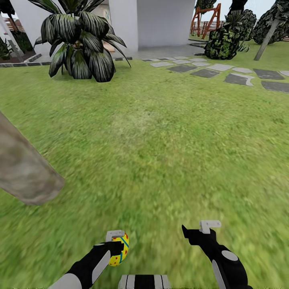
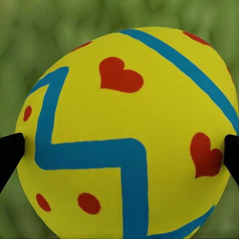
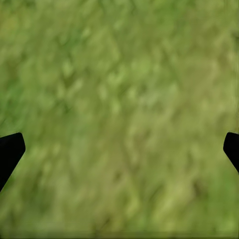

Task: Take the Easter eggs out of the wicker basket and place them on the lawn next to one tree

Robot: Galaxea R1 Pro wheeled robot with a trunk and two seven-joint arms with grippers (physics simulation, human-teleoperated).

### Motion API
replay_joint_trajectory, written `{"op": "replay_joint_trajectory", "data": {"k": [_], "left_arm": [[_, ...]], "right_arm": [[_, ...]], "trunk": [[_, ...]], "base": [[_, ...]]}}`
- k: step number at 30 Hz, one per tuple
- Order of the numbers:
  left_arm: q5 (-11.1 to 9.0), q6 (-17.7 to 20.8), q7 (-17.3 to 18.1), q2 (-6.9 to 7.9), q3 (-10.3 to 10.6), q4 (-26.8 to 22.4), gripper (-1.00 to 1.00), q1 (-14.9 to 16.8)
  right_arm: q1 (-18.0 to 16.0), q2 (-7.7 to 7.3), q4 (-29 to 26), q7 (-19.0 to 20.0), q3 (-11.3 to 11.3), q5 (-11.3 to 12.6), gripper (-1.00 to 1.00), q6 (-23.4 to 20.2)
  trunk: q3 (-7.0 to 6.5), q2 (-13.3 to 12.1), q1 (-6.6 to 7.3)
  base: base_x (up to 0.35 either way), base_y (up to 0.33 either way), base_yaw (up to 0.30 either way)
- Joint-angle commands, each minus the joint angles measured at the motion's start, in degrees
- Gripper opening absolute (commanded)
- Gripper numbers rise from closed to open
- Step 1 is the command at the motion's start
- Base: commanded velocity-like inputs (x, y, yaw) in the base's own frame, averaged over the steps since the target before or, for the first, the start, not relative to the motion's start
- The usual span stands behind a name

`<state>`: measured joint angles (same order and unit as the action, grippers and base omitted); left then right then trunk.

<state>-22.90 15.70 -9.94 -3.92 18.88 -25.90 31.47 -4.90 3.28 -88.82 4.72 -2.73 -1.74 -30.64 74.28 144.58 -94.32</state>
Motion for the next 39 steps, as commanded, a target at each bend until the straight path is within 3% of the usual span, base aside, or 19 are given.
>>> {"op": "replay_joint_trajectory", "data": {"k": [1, 4, 17, 31, 32, 39], "left_arm": [[-0.62, 0.21, -0.52, 0.06, 0.46, -0.12, -1.0, 0.01], [-0.63, 0.21, -0.52, 0.06, 0.46, -0.12, -1.0, 0.0], [-0.62, 0.18, -0.52, 0.07, 0.46, -0.12, -1.0, 0.01], [-0.65, 0.21, -0.59, 0.18, 0.4, -0.12, -1.0, 0.0], [-0.65, 0.21, -0.59, 0.2, 0.39, -0.09, 1.0, 0.0], [-0.72, 0.21, -0.61, 0.23, 0.38, -0.1, 1.0, -0.01]], "right_arm": [[-0.02, 0.06, -0.06, 0.47, -0.16, -0.2, 1.0, -0.28], [-0.02, 0.06, -0.04, 0.47, -0.16, -0.2, 1.0, -0.26], [-0.02, 0.13, -0.05, 0.47, -0.08, -0.2, 1.0, -0.25], [-0.02, 0.15, -0.04, 0.47, -0.08, -0.2, 1.0, -0.29], [-0.02, 0.15, -0.04, 0.47, -0.08, -0.2, 1.0, -0.26], [-0.02, 0.15, 0.0, 0.47, -0.08, -0.2, 1.0, -0.27]], "trunk": [[0.05, 0.02, 0.01], [0.05, 0.02, 0.01], [2.93, 0.19, -0.32], [2.93, 0.19, -0.32], [2.93, 0.19, -0.32], [2.93, 0.19, -0.32]], "base": [[0.0, 0.0, 0.0], [0.0, 0.0, 0.0], [0.0, 0.0, 0.0], [0.0, 0.0, 0.0], [0.0, 0.0, 0.0], [0.0, 0.0, 0.0]]}}
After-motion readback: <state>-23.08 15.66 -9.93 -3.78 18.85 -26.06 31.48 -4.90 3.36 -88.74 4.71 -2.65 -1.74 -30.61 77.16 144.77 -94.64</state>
